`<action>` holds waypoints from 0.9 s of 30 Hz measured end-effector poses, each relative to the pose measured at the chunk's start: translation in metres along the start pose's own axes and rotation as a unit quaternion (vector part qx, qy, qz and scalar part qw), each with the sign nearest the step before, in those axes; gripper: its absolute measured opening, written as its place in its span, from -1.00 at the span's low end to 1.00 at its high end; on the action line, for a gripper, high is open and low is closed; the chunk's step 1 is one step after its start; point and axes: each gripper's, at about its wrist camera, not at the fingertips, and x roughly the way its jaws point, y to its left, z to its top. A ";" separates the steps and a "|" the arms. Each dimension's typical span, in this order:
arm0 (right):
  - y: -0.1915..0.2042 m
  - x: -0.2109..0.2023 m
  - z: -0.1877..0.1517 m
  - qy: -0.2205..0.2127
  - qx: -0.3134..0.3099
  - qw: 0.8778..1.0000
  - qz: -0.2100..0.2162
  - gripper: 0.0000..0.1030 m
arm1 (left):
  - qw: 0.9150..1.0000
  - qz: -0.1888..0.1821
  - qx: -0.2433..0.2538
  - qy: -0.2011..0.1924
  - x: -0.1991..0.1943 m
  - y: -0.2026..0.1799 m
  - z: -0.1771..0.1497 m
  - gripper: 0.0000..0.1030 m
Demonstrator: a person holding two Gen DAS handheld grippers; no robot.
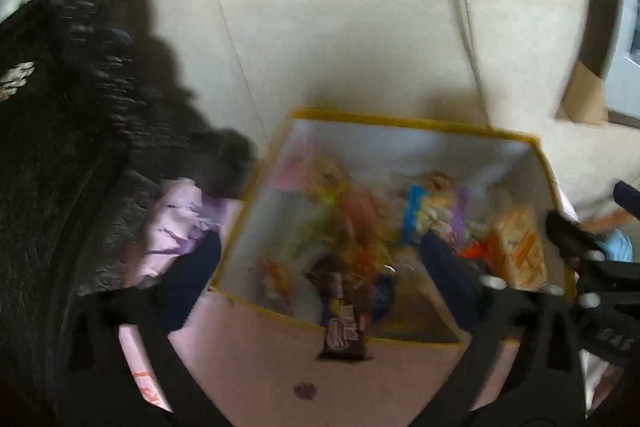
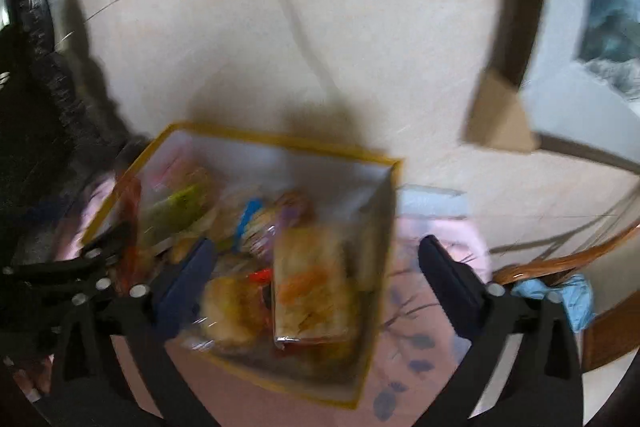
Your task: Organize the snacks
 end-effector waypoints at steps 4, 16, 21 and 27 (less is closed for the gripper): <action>-0.006 -0.011 -0.004 0.002 0.012 1.000 0.013 0.97 | 1.000 -0.024 -0.009 -0.003 -0.016 0.004 -0.005 0.96; -0.010 -0.116 -0.064 -0.028 -0.007 0.999 -0.022 0.97 | 0.997 -0.037 0.016 -0.059 -0.132 0.009 -0.055 0.96; -0.009 -0.151 -0.094 -0.032 -0.009 0.999 -0.031 0.97 | 0.995 -0.070 0.001 -0.069 -0.177 0.017 -0.081 0.96; -0.002 -0.177 -0.104 -0.027 -0.036 0.998 -0.037 0.97 | 0.994 -0.087 0.009 -0.070 -0.196 0.013 -0.095 0.96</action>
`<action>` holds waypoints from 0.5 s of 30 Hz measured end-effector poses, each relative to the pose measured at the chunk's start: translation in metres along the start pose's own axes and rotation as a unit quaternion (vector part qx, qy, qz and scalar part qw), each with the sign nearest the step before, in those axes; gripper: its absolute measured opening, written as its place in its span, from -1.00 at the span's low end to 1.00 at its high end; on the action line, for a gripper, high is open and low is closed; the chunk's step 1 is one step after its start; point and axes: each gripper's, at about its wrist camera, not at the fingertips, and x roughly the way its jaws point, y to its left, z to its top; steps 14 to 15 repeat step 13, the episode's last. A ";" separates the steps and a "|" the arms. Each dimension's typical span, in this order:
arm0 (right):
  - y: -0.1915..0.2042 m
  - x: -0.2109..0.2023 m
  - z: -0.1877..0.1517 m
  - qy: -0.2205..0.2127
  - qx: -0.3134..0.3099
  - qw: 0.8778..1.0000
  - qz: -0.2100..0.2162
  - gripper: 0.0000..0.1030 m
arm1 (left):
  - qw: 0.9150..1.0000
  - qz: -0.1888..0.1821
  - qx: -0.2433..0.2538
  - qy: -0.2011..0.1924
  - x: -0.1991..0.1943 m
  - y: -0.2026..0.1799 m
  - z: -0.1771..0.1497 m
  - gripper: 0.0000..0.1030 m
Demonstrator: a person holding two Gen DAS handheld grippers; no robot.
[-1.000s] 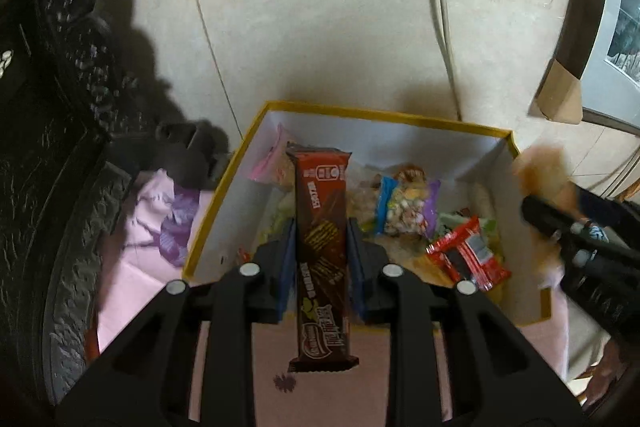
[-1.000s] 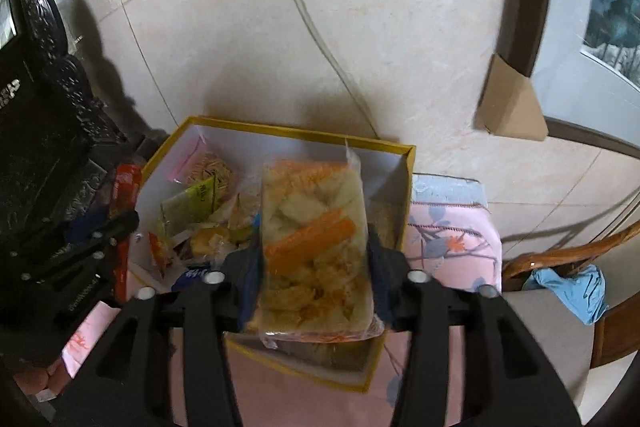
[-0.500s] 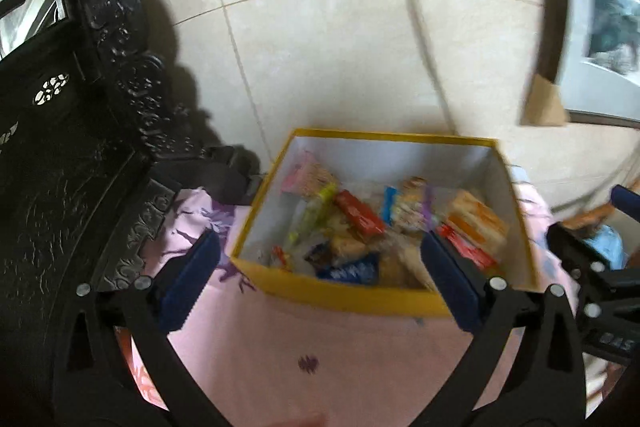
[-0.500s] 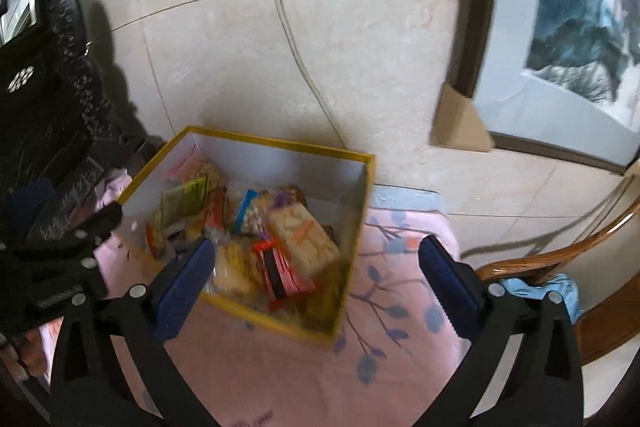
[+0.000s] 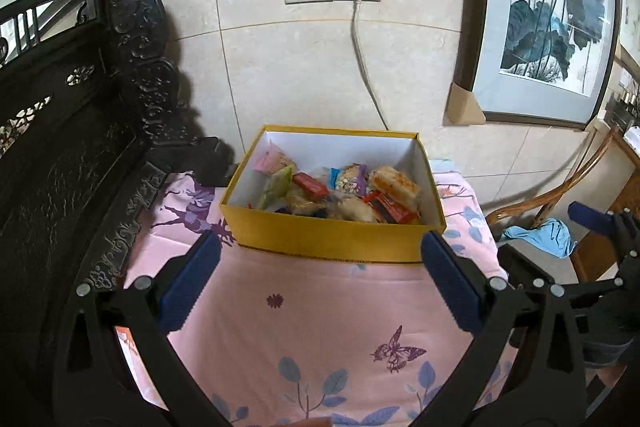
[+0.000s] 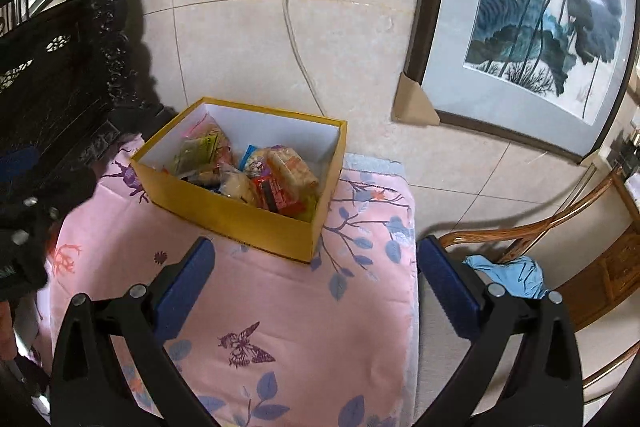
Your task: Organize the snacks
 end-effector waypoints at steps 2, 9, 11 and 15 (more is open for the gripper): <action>0.004 -0.008 -0.002 -0.006 -0.009 1.000 -0.008 0.97 | 1.000 -0.004 -0.016 -0.004 -0.004 0.003 -0.004 0.96; 0.004 -0.024 -0.004 -0.027 0.008 0.999 -0.015 0.97 | 0.999 0.018 -0.029 0.010 -0.010 0.009 -0.014 0.96; -0.005 -0.026 -0.002 -0.027 0.046 0.999 0.007 0.97 | 0.999 0.031 -0.025 0.010 -0.011 0.011 -0.016 0.96; -0.008 -0.027 0.002 -0.023 0.063 0.998 0.014 0.97 | 0.999 0.030 -0.028 0.014 -0.011 0.013 -0.017 0.96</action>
